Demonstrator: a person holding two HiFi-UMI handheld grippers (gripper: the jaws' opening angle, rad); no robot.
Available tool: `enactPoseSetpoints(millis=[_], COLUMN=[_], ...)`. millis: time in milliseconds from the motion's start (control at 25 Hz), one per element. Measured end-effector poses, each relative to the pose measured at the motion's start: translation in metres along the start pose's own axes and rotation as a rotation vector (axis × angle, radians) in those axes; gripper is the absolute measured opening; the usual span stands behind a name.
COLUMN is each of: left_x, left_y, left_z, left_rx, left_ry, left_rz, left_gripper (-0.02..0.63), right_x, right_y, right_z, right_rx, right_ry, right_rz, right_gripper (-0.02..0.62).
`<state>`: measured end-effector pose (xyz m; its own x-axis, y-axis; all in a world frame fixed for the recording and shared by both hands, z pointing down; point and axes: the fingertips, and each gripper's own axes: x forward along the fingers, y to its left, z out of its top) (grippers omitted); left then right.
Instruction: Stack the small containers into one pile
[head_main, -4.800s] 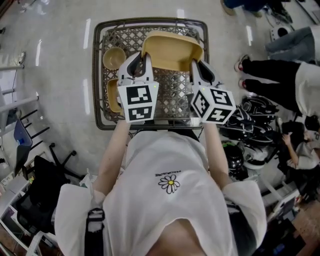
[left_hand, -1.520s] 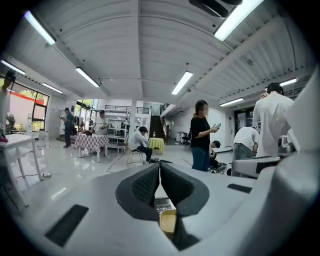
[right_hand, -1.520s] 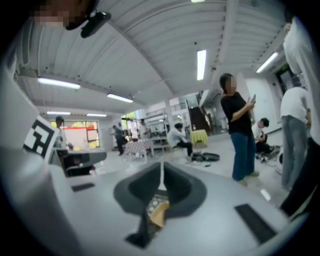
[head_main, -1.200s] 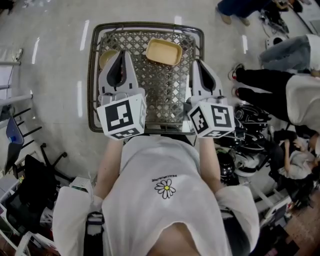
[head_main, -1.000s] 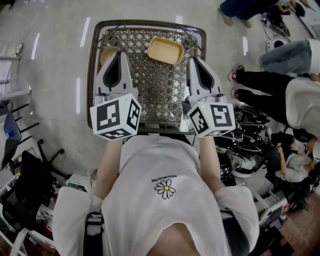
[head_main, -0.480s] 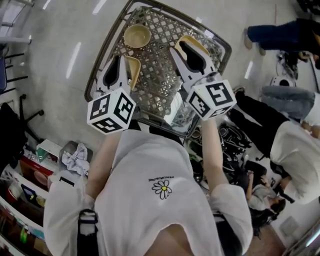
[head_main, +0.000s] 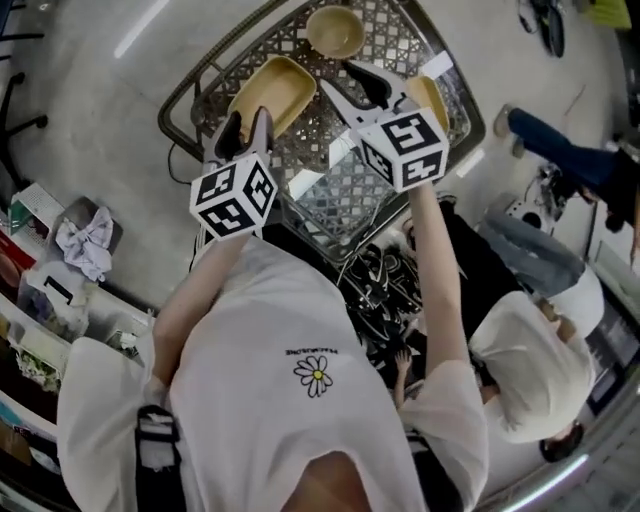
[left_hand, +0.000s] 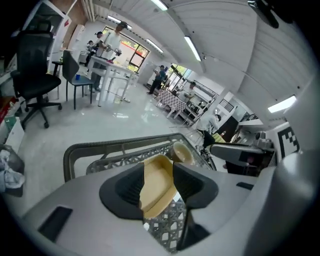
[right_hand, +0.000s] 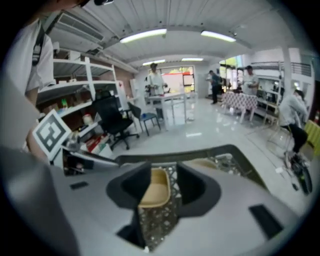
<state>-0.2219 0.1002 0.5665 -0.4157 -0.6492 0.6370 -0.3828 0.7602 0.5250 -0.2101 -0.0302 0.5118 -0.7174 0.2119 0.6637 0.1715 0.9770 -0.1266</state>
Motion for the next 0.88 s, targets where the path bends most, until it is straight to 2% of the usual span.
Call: enactPoseSetpoints(millis=[160,360,560,640,760,880], left_x=[0.013,0.017,0.024,0.026,0.026,0.023], left_y=[0.042,0.065,0.054,0.045,0.042,0.060], left_z=[-0.040,-0.064,-0.081,-0.085,-0.083,-0.081], left_rx=[-0.037,-0.096,-0.120,-0.119,-0.116,-0.138], left_ry=[0.076,0.135,0.183,0.189,0.192,0.198], left_rz=[0.101,0.166,0.161,0.166,0.169,0.173], left_gripper=[0.189,0.189,0.187,0.153,0.101,0.083], right_x=[0.041,0.079,0.084,0.079,0.079,0.092], right_y=[0.007,0.006,-0.009,-0.017,-0.023,-0.009], right_z=[-0.042,-0.081,-0.105,-0.109,-0.110,-0.110], right_rx=[-0.051,-0.076,-0.034,-0.024,-0.024,-0.029], right_ry=[0.162,0.318,0.391,0.393,0.403,0.420], right_rz=[0.070,0.102,0.113,0.109,0.089,0.092], right_gripper=[0.160,0.160,0.158,0.150,0.074,0.069])
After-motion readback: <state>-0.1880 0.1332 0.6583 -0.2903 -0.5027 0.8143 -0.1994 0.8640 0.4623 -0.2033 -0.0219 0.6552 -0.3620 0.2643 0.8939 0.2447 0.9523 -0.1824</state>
